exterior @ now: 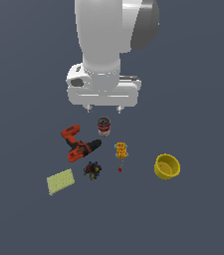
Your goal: Pick up a designated object from a clutter of objects.
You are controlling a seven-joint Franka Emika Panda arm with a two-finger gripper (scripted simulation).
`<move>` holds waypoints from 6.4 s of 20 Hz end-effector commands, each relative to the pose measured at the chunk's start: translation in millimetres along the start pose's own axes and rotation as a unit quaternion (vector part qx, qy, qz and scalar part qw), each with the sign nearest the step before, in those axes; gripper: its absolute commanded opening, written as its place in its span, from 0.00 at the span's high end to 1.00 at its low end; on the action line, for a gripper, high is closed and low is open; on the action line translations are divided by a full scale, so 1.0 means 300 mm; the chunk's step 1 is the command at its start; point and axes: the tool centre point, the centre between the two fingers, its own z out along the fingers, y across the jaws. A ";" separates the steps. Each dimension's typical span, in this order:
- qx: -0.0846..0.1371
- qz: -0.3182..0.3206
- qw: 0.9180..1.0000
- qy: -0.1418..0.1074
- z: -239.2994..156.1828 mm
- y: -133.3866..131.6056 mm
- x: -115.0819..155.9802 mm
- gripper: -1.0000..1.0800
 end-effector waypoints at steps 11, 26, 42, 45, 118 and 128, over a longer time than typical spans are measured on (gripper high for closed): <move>-0.003 -0.006 1.000 -0.010 0.027 0.010 -0.008 0.19; -0.016 0.089 0.996 -0.003 0.199 0.049 0.021 0.19; -0.039 0.276 0.960 0.019 0.544 0.120 0.015 0.19; -0.042 0.309 0.950 0.024 0.606 0.131 0.004 0.19; -0.047 0.426 0.902 0.043 0.384 -0.035 0.031 1.00; -0.046 0.426 0.902 0.043 0.067 -0.164 0.094 1.00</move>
